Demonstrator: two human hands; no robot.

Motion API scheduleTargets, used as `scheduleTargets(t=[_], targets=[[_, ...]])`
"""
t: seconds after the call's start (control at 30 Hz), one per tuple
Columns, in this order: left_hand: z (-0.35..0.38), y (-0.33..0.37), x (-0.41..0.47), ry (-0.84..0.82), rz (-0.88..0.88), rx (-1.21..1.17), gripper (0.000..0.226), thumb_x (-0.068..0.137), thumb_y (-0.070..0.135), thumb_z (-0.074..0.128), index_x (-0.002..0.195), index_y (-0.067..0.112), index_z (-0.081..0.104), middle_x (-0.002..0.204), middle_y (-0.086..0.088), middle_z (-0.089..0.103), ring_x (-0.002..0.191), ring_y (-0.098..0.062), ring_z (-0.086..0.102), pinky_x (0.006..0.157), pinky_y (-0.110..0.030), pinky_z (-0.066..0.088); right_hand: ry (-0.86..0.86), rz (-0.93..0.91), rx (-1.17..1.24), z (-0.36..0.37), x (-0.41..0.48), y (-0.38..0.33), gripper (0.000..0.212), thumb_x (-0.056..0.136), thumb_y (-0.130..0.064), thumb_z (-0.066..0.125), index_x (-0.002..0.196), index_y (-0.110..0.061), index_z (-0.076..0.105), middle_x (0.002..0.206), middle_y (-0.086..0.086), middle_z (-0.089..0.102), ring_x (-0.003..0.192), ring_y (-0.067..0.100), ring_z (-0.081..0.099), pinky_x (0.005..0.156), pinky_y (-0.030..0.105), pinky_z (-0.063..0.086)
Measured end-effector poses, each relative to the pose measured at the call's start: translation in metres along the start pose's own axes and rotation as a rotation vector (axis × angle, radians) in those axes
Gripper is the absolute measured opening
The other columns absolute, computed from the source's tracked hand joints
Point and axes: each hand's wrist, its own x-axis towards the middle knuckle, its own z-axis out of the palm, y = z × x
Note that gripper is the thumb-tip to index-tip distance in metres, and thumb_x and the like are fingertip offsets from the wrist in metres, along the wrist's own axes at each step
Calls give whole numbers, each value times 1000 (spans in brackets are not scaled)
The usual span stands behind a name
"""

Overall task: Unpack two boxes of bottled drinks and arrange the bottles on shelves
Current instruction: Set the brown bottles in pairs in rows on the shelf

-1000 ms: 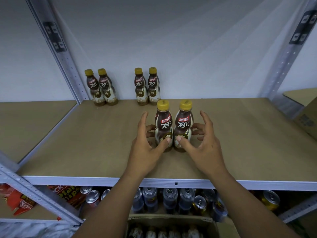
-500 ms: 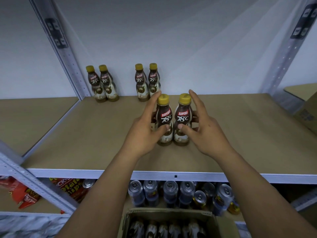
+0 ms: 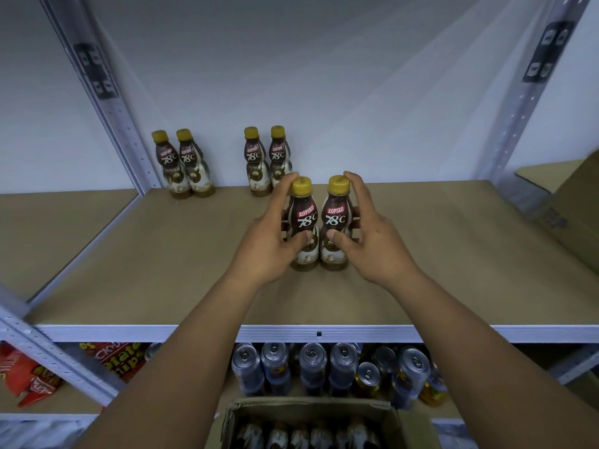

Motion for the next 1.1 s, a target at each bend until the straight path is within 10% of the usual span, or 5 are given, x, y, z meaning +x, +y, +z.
scheduleTargets(t=[0.3, 0.7, 1.1], targets=[[29, -3, 53, -55, 42, 3, 92, 92, 11, 71, 157, 46, 17, 138, 16, 60, 120, -2, 62, 104, -39, 52, 36, 42, 45, -14, 37, 40, 92, 90, -20, 75, 151, -55, 15, 119, -3, 65, 99, 18, 68, 88, 47, 57], [69, -22, 135, -46, 53, 71, 95, 93, 17, 69, 155, 55, 9, 114, -3, 70, 94, -27, 70, 79, -53, 60, 52, 27, -3, -28, 100, 101, 96, 93, -23, 73, 152, -56, 6, 116, 4, 68, 102, 22, 67, 90, 49, 56], [98, -41, 196, -18, 70, 64, 93, 96, 18, 70, 158, 48, 7, 131, 5, 65, 107, -15, 68, 87, -34, 57, 83, -14, -47, -36, 153, 149, 96, 95, -24, 72, 154, -53, 2, 125, 5, 66, 106, 22, 67, 92, 49, 56]])
